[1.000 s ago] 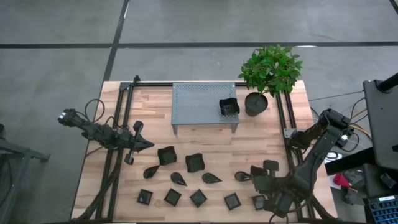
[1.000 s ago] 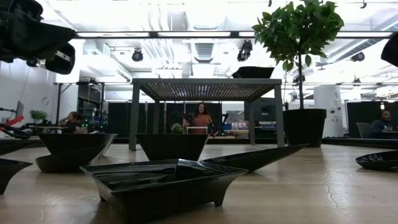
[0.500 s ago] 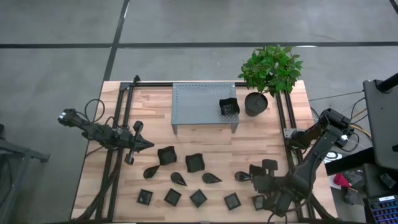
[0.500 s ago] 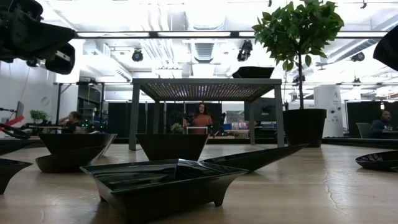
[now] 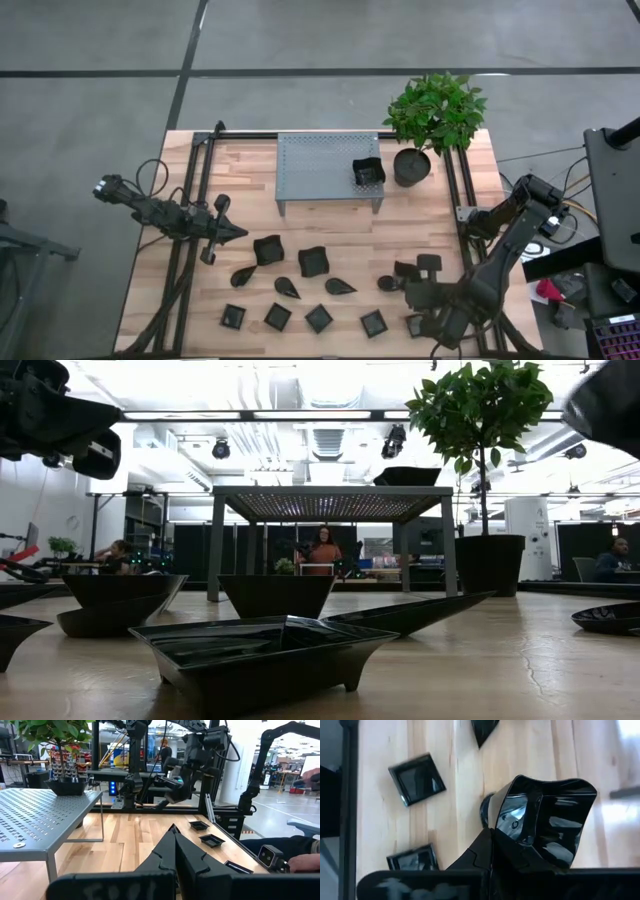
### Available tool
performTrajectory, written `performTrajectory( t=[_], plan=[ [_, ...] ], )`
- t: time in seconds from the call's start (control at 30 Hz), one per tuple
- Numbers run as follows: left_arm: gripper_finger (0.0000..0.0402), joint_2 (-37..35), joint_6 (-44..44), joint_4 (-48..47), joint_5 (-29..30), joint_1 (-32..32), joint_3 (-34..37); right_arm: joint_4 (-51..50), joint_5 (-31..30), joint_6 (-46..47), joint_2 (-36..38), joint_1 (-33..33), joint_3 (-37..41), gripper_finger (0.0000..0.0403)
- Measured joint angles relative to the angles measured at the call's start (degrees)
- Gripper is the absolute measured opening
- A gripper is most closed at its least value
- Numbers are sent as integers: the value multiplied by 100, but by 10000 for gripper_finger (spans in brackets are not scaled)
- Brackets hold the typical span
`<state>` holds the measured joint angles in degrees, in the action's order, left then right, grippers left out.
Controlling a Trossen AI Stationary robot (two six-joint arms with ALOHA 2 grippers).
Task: Pick & Place Mini shaped plates
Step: Stack the black distorted square plate on top of the black distorted square plate on the shelf
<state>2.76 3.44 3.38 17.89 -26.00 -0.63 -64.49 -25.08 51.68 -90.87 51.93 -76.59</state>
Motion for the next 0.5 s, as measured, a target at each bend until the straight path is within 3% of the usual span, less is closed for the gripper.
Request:
performTrajectory(
  t=[0.5],
  plan=[
    [0, 0, 0, 0, -1, -2, 0, 2, -1046, -1033, 0, -78, -821, 8]
  ],
)
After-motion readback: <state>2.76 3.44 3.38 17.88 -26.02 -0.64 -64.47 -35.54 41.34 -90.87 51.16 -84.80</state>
